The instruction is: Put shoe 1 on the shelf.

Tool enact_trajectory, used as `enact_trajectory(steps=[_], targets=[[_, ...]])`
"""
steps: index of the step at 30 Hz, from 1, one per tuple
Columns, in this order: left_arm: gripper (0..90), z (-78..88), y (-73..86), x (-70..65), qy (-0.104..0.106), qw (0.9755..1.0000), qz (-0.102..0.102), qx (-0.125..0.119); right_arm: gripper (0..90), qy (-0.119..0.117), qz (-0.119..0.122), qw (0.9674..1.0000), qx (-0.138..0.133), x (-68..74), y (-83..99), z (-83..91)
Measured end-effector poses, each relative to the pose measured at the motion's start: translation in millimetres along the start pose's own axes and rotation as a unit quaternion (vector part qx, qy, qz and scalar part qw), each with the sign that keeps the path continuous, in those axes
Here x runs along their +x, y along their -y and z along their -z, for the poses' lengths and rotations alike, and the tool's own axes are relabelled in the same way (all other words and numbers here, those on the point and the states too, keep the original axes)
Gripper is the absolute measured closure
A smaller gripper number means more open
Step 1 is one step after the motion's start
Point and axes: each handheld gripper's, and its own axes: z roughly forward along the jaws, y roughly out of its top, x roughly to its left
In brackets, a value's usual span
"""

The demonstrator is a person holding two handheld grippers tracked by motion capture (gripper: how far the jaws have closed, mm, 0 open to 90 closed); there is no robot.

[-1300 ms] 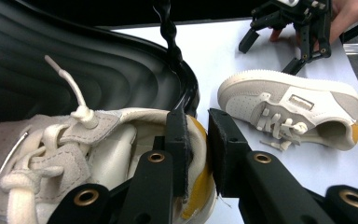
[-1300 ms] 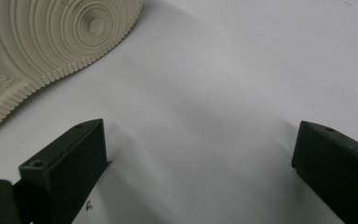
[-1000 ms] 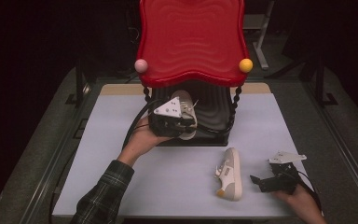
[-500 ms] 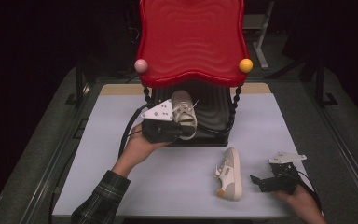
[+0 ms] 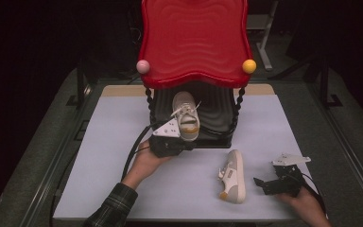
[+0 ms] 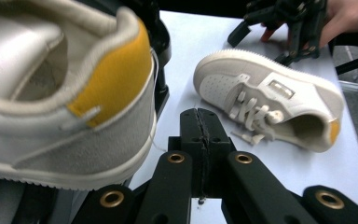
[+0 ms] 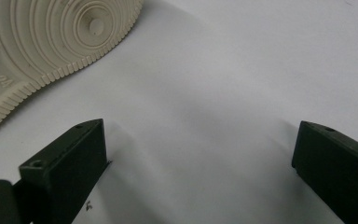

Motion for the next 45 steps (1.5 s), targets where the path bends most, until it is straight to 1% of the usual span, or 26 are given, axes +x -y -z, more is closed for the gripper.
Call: enact_trajectory(steps=[1,3,6,7,11,13,16,19,22,24,25,26,27,28,29,30,31,32,33,34,36,39,40,42,44,45], targets=[[90.0,-1.5,2.5,0.9,-0.003,1.0000,-0.001,0.005,2.3,0.000,0.000,1.0000,0.000,0.0,0.0,0.0],[90.0,-2.4,3.8,1.0,-0.008,1.0000,-0.001,0.005,2.3,0.000,0.000,1.0000,0.000,0.1,0.0,0.1],[90.0,-3.1,6.2,2.6,-0.025,0.9996,-0.006,0.007,2.3,0.000,0.000,1.0000,0.000,0.0,-0.1,0.0],[90.0,-2.8,6.3,3.0,-0.026,0.9997,-0.002,0.003,2.3,-0.001,0.000,1.0000,0.000,0.0,0.0,0.0],[90.0,-1.4,5.0,2.3,-0.030,0.9995,-0.008,0.002,2.3,0.000,0.000,1.0000,0.000,0.0,-0.1,0.0],[90.0,1.2,3.9,2.7,-0.032,0.9995,-0.007,0.000,2.3,0.000,0.000,1.0000,0.000,0.0,-0.1,0.0],[90.0,5.5,2.3,5.2,-0.041,0.9992,-0.006,0.003,2.3,0.000,0.000,1.0000,0.000,0.0,0.0,0.0],[90.0,8.8,1.2,7.2,-0.044,0.9990,-0.004,-0.003,2.3,0.000,0.000,1.0000,0.000,0.0,-0.1,0.0],[90.0,14.1,-2.5,10.4,-0.051,0.9987,-0.004,-0.008,2.3,0.000,-0.001,1.0000,0.000,0.0,-0.1,0.0],[90.0,19.0,-7.5,14.3,-0.060,0.9981,-0.007,-0.012,2.3,-0.001,-0.001,1.0000,0.000,0.0,-0.1,0.0],[90.0,19.0,-7.5,14.3,-0.060,0.9981,-0.007,-0.012,2.3,-0.001,-0.001,1.0000,0.000,0.0,-0.1,0.0],[90.0,21.9,-10.9,17.8,-0.065,0.9977,-0.006,-0.016,2.3,-0.001,0.000,1.0000,0.000,0.0,-0.1,0.0],[90.0,21.9,-10.9,17.8,-0.065,0.9977,-0.006,-0.016,2.3,-0.001,0.000,1.0000,0.000,0.0,-0.1,0.0],[90.0,23.4,-12.5,19.9,-0.069,0.9975,-0.005,-0.019,2.3,-0.001,0.000,1.0000,0.000,0.0,-0.1,0.0],[90.0,27.9,-16.4,25.9,-0.072,0.9970,0.001,-0.028,2.3,-0.001,0.000,1.0000,0.000,0.0,-0.1,0.0],[90.0,27.9,-16.4,25.9,-0.072,0.9970,0.001,-0.028,2.3,-0.001,0.000,1.0000,0.000,0.0,-0.1,0.0],[90.0,29.3,-18.9,29.0,-0.065,0.9974,0.004,-0.030,2.3,-0.001,0.000,1.0000,0.000,0.0,-0.1,0.0],[90.0,29.2,-22.5,32.3,-0.066,0.9976,-0.005,-0.019,2.3,-0.001,0.000,1.0000,0.000,0.0,-0.1,0.0],[90.0,29.2,-22.5,32.3,-0.066,0.9976,-0.005,-0.019,2.3,-0.001,0.000,1.0000,0.000,0.0,-0.1,0.0],[90.0,26.9,-24.7,33.8,-0.074,0.9972,-0.009,-0.008,2.3,-0.001,0.000,1.0000,0.000,0.0,-0.1,0.0],[90.0,26.1,-24.9,36.2,-0.076,0.9970,-0.009,-0.007,2.3,-0.001,0.000,1.0000,0.000,0.0,-0.1,0.1],[90.0,27.1,-24.6,40.0,-0.078,0.9969,-0.003,-0.013,2.3,-0.001,0.000,1.0000,0.000,0.0,-0.1,0.1],[90.0,27.9,-24.5,43.1,-0.083,0.9964,-0.001,-0.016,2.3,-0.001,0.000,1.0000,0.000,0.0,-0.1,0.1],[90.0,27.9,-24.5,44.4,-0.082,0.9965,0.001,-0.018,2.3,-0.001,0.000,1.0000,0.000,0.0,-0.1,0.1],[90.0,27.6,-24.7,46.2,-0.085,0.9963,-0.002,-0.017,2.3,0.000,0.000,1.0000,-0.001,0.0,-0.1,0.0],[90.0,26.1,-24.0,47.0,-0.085,0.9963,0.003,-0.018,2.3,0.000,0.000,1.0000,-0.001,0.0,-0.1,0.0]])
